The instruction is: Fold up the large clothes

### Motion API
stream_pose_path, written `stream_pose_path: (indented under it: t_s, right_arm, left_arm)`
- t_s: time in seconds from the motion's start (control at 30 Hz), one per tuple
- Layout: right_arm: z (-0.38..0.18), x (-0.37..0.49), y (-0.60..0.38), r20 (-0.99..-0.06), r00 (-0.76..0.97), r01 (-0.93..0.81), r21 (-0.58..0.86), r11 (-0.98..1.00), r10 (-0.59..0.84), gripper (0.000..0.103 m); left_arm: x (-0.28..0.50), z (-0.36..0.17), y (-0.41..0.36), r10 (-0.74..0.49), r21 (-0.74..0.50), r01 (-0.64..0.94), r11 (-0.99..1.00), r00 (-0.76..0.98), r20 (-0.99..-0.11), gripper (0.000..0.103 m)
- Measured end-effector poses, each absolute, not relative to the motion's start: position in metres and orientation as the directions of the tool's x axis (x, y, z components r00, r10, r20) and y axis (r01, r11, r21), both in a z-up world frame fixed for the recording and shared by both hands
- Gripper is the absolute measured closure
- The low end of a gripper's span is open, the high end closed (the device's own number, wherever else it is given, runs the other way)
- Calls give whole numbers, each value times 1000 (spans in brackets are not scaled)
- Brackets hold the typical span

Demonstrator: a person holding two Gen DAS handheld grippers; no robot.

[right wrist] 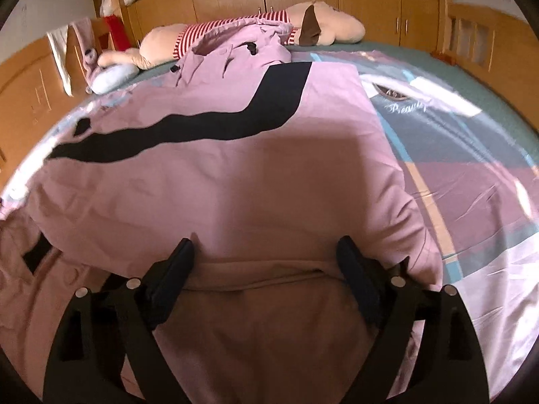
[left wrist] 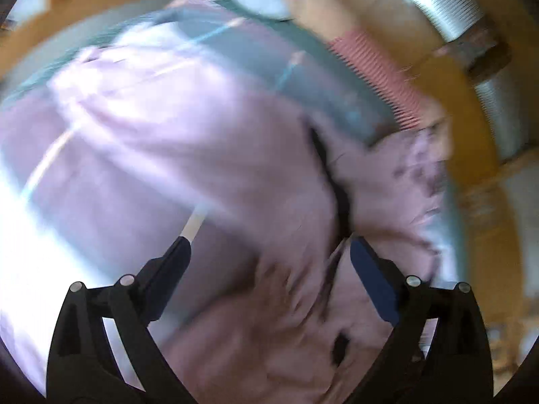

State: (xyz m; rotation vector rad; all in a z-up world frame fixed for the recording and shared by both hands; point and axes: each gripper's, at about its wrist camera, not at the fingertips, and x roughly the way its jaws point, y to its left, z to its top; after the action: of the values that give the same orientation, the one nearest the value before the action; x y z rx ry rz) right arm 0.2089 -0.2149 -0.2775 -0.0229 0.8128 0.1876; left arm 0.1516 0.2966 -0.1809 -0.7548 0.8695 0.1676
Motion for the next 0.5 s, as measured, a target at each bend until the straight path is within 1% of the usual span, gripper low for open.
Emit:
stream_pose_path:
  t_s: [0.03,0.1,0.17,0.23,0.33,0.4,0.43,0.47,0.5]
  right_arm:
    - [-277,208,-213,-724,674,-173,40,984,147,15]
    - [-277,208,-212,-726,675,-168,22,986,131,14]
    - [-278,210,-212,-727,676,-166,14,986,124,14]
    - [-278,208,-213,-726,677,-165,12,986,122,14]
    - [-278,209,-212,-726,678,-164,7,986,118,13]
    - [-279,208,-212,-727,677,-163,5,987,116,13]
    - [-279,209,-213,-726,676,-165,15,986,124,13]
    - [-279,208,-213,-724,677,-164,23,986,130,13]
    - [-279,208,-214,-723,677,-164,33,986,137,13]
  left_arm:
    - [157,-188,318,-141,-535,-445,718,660,-738,6]
    - [158,-209,355,-24,-476,-567,672,626,-779,6]
    - [154,-234,390,18,-454,-637,623,591,-806,6]
    - [149,-250,414,-6,-490,-672,555,586,-810,6]
    - [144,-268,447,-76,-631,-640,439,674,-735,9]
    - [152,-282,464,-149,-726,-582,367,733,-663,18]
    - [155,-292,472,-172,-748,-576,330,742,-648,20]
    - [157,-298,476,-177,-750,-582,314,740,-649,31]
    - [159,-302,477,-175,-746,-587,315,737,-653,50]
